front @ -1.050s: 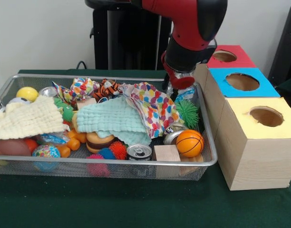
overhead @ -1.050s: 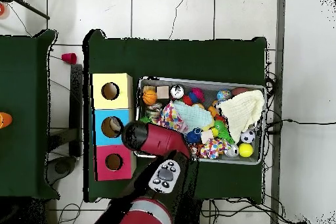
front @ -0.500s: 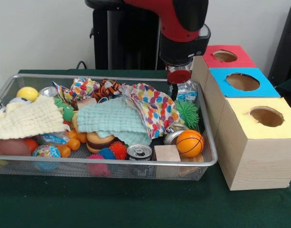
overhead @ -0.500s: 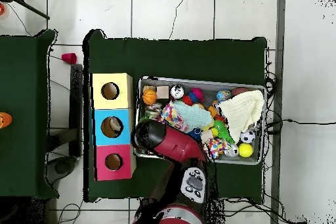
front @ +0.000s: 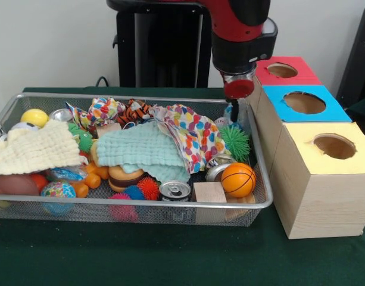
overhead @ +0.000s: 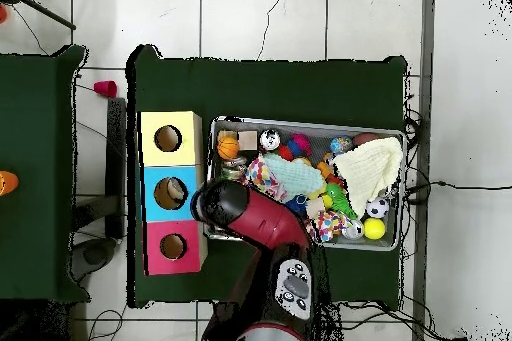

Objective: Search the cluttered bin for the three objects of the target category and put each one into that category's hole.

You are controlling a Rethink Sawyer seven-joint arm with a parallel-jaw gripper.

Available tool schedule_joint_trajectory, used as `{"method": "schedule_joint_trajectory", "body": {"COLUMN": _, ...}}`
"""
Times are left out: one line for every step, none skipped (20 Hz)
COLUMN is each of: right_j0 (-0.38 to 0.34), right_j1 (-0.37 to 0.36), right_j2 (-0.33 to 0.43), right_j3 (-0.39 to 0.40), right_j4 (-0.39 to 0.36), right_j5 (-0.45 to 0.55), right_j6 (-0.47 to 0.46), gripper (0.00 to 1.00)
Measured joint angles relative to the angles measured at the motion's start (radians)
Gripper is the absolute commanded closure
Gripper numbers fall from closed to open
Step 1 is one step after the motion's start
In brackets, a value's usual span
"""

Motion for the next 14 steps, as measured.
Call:
{"method": "schedule_joint_trajectory", "body": {"right_j0": 0.001, "right_j1": -0.003, "right_j2": 0.01, "right_j3": 0.0, "right_j4": 0.005, "right_j5": 0.0, "right_j6": 0.0, "gripper": 0.0}}
{"method": "schedule_joint_trajectory", "body": {"right_j0": 0.002, "right_j1": -0.006, "right_j2": 0.019, "right_j3": 0.0, "right_j4": 0.011, "right_j5": 0.002, "right_j6": 0.0, "gripper": 0.0}}
{"method": "schedule_joint_trajectory", "body": {"right_j0": 0.003, "right_j1": -0.007, "right_j2": 0.022, "right_j3": 0.0, "right_j4": 0.013, "right_j5": 0.002, "right_j6": 0.0, "gripper": 0.0}}
{"method": "schedule_joint_trajectory", "body": {"right_j0": 0.005, "right_j1": -0.01, "right_j2": 0.032, "right_j3": 0.0, "right_j4": 0.018, "right_j5": 0.002, "right_j6": 0.0, "gripper": 0.0}}
{"method": "schedule_joint_trajectory", "body": {"right_j0": 0.007, "right_j1": -0.012, "right_j2": 0.035, "right_j3": 0.0, "right_j4": 0.02, "right_j5": 0.003, "right_j6": 0.0, "gripper": 0.0}}
{"method": "schedule_joint_trajectory", "body": {"right_j0": 0.01, "right_j1": -0.013, "right_j2": 0.04, "right_j3": 0.0, "right_j4": 0.026, "right_j5": 0.003, "right_j6": 0.0, "gripper": 0.0}}
{"method": "schedule_joint_trajectory", "body": {"right_j0": 0.014, "right_j1": -0.012, "right_j2": 0.044, "right_j3": 0.0, "right_j4": 0.03, "right_j5": 0.003, "right_j6": 0.0, "gripper": 0.0}}
{"method": "schedule_joint_trajectory", "body": {"right_j0": 0.017, "right_j1": -0.012, "right_j2": 0.048, "right_j3": 0.0, "right_j4": 0.032, "right_j5": 0.003, "right_j6": 0.0, "gripper": 0.0}}
{"method": "schedule_joint_trajectory", "body": {"right_j0": 0.021, "right_j1": -0.012, "right_j2": 0.055, "right_j3": 0.0, "right_j4": 0.035, "right_j5": 0.003, "right_j6": 0.0, "gripper": 0.0}}
{"method": "schedule_joint_trajectory", "body": {"right_j0": 0.024, "right_j1": -0.012, "right_j2": 0.057, "right_j3": 0.0, "right_j4": 0.035, "right_j5": 0.003, "right_j6": 0.0, "gripper": 0.0}}
{"method": "schedule_joint_trajectory", "body": {"right_j0": 0.027, "right_j1": -0.013, "right_j2": 0.059, "right_j3": 0.0, "right_j4": 0.035, "right_j5": 0.002, "right_j6": 0.0, "gripper": 0.0}}
{"method": "schedule_joint_trajectory", "body": {"right_j0": 0.027, "right_j1": -0.013, "right_j2": 0.058, "right_j3": 0.0, "right_j4": 0.035, "right_j5": 0.002, "right_j6": 0.0, "gripper": 0.0}}
{"method": "schedule_joint_trajectory", "body": {"right_j0": 0.027, "right_j1": -0.013, "right_j2": 0.057, "right_j3": 0.0, "right_j4": 0.035, "right_j5": 0.002, "right_j6": 0.0, "gripper": 0.0}}
{"method": "schedule_joint_trajectory", "body": {"right_j0": 0.027, "right_j1": -0.011, "right_j2": 0.056, "right_j3": -0.001, "right_j4": 0.035, "right_j5": 0.002, "right_j6": 0.0, "gripper": 0.0}}
